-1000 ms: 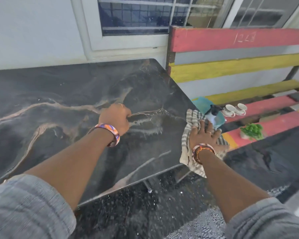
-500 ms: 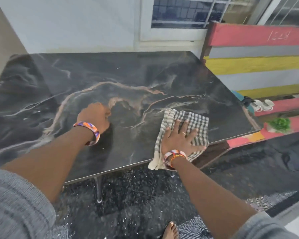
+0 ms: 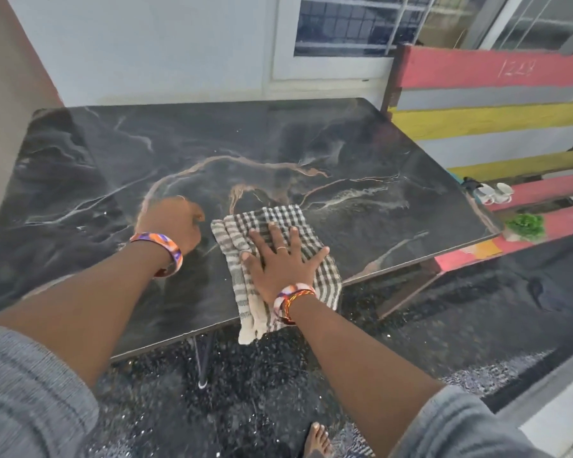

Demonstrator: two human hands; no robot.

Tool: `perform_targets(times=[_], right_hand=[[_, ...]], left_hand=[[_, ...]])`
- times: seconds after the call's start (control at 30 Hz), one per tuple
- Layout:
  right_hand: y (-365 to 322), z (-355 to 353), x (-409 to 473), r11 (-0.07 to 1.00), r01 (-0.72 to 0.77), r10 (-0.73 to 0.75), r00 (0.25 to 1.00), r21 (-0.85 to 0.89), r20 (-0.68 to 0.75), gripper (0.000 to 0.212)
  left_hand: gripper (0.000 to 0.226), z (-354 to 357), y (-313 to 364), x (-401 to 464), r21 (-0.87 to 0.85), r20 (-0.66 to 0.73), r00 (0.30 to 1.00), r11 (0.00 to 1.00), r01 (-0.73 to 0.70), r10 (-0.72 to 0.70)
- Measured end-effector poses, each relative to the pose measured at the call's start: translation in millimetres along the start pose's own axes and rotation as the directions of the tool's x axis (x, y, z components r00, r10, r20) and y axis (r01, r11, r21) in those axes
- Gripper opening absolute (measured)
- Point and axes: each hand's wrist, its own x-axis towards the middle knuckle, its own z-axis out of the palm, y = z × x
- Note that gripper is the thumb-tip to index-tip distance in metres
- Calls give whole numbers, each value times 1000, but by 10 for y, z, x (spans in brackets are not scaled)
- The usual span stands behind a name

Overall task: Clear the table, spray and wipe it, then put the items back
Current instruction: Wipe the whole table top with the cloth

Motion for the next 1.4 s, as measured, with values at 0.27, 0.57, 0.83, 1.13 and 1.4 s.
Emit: perform_targets(times=[0.27,0.57,0.83,1.13,1.4], right_hand=[[433,-180,587,920,-383,387,922,84,-37,57],[786,-417,1678,846,-527,532,845,84,-54,63],[819,-679,2936,857,-511,514,856,59,-58,67],[508,-883,4312,927,-375,375,926,26,-42,64],[-271,-757,4470,996,-76,75,997,-42,-31,59]], left_hand=[[36,18,147,317,-16,19,1000,1000,-6,7],[34,78,96,1297,4,45,999,1000,12,-13],[33,69,10,2467,-75,-5,996,993,87,-87],[32,157,-236,3273,-124,-41,987,981,150,-156],[29,128,-899,3149,-127,-120,961,964,234,-249]])
